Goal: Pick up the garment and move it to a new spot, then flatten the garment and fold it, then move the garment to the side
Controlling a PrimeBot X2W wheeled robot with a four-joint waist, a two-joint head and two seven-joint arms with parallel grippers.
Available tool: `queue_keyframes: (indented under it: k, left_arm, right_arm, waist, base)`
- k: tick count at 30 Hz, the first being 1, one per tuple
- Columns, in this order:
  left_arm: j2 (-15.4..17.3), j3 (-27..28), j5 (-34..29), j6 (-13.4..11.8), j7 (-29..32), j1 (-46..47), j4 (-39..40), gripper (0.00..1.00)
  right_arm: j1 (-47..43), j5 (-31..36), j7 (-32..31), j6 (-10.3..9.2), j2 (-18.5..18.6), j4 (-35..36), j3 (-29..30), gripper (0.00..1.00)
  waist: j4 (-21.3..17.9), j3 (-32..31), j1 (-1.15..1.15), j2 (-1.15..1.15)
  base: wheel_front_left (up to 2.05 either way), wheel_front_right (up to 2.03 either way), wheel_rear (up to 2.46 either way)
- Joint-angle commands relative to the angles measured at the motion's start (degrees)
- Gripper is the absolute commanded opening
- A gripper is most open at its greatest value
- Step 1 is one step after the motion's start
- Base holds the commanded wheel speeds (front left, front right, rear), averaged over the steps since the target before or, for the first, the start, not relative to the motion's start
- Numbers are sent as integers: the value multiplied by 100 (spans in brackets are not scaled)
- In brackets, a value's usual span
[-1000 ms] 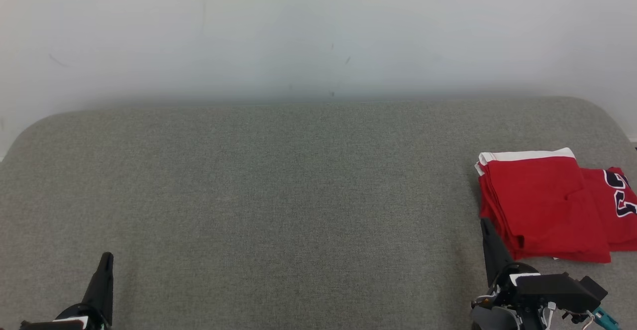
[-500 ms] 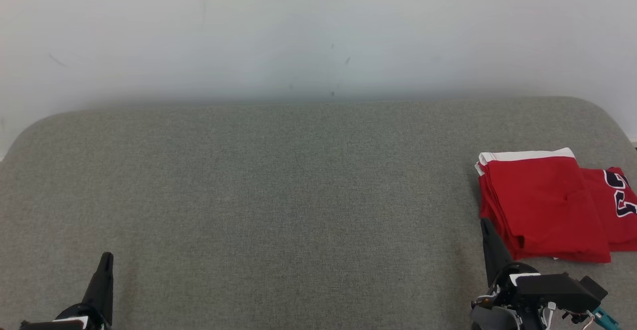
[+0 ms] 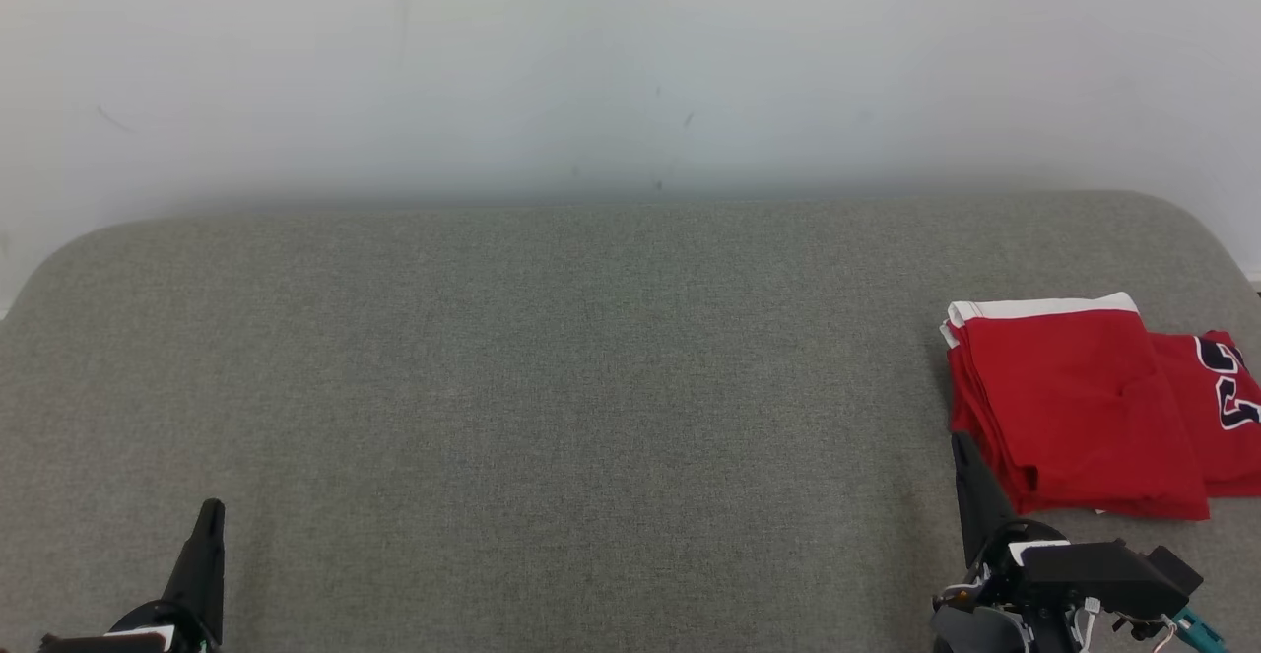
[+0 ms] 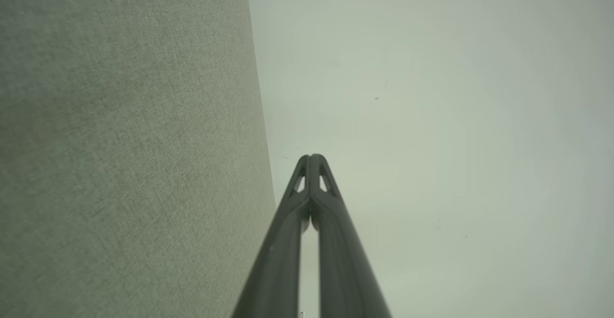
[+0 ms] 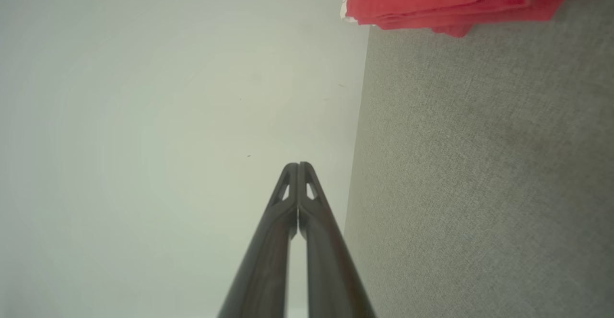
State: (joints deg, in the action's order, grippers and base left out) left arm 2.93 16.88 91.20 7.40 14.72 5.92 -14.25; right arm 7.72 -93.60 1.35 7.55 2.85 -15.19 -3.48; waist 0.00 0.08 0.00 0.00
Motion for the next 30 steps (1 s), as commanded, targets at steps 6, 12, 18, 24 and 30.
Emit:
queue_keyframes:
  k: [6,12,18,24,30]
  left_arm:
    - [-10,9,9,16,8,47,23,0]
    - [-10,11,10,16,7,47,23,0]
    - [-10,9,10,16,7,47,23,0]
    - [-10,8,10,16,7,46,23,0]
    - [-10,8,10,16,7,46,23,0]
  right_arm:
    - [22,1,-10,-12,5,20,-5,0]
    - [22,1,-10,-12,5,20,-4,0]
    - [22,1,-10,-12,5,20,-4,0]
    - [22,1,-10,-12,5,20,-4,0]
    - [22,1,-10,-12,5,20,-5,0]
  waist:
    - [0,0,0,0]
    - [0,0,0,0]
    - [0,0,0,0]
    - [0,0,0,0]
    - [0,0,0,0]
  base:
    - [0,0,0]
    - [0,0,0]
    - [0,0,0]
    - [0,0,0]
    - [0,0,0]
